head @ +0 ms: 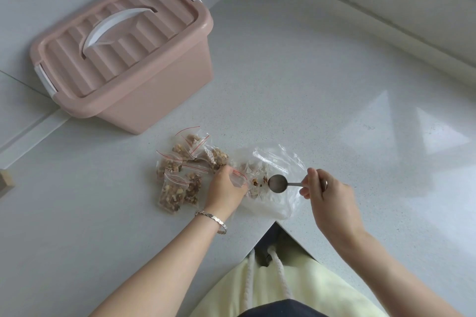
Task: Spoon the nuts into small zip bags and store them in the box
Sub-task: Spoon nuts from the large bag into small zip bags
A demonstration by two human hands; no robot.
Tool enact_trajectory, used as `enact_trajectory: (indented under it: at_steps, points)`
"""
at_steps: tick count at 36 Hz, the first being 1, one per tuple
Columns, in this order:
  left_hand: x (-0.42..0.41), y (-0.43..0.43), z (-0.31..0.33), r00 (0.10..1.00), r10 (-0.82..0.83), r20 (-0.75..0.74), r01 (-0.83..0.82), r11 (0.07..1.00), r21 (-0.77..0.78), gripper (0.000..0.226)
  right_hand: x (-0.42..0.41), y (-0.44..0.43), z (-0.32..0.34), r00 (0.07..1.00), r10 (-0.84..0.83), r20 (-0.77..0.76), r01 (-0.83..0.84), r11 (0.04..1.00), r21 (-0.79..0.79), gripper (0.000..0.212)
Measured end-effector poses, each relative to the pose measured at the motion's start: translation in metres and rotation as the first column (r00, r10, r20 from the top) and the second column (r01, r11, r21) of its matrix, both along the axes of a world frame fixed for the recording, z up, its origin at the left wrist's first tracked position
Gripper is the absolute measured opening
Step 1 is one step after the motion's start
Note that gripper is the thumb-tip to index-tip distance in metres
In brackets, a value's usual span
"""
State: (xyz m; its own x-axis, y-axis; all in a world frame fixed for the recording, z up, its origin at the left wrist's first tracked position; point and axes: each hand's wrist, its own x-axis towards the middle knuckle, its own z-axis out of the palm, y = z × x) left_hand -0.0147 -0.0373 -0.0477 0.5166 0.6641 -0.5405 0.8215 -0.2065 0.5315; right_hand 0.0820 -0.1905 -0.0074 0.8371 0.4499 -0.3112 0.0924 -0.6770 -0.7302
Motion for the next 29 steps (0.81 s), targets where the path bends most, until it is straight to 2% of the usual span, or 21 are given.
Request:
enact_trajectory:
  at_steps: [5, 14, 19, 25, 29]
  points:
    - [0.0, 0.001, -0.001, 1.0, 0.009, -0.007, -0.009, 1.0, -0.01, 0.035, 0.0, 0.001, -0.005, 1.0, -0.002, 0.019, 0.002, 0.999, 0.038, 0.036]
    - [0.0, 0.003, -0.003, 0.999, 0.042, 0.032, -0.042, 0.999, -0.026, 0.031, 0.008, -0.003, -0.03, 0.983, -0.039, -0.182, 0.076, 0.977, 0.199, 0.031]
    - [-0.001, 0.004, -0.006, 0.992, 0.112, 0.062, -0.105, 0.989, -0.106, 0.02, 0.013, -0.007, -0.04, 0.958, -0.043, -0.283, 0.111, 0.967, 0.23, 0.031]
    - [0.001, 0.0, -0.013, 0.971, 0.216, 0.1, -0.194, 0.961, -0.198, 0.02, 0.015, -0.006, -0.047, 0.931, -0.021, -0.364, 0.115, 0.964, 0.24, 0.029]
    - [0.001, -0.002, -0.017, 0.924, 0.349, 0.155, -0.291, 0.907, -0.306, 0.022, 0.018, -0.007, -0.049, 0.892, -0.038, -0.451, 0.164, 0.956, 0.245, 0.029]
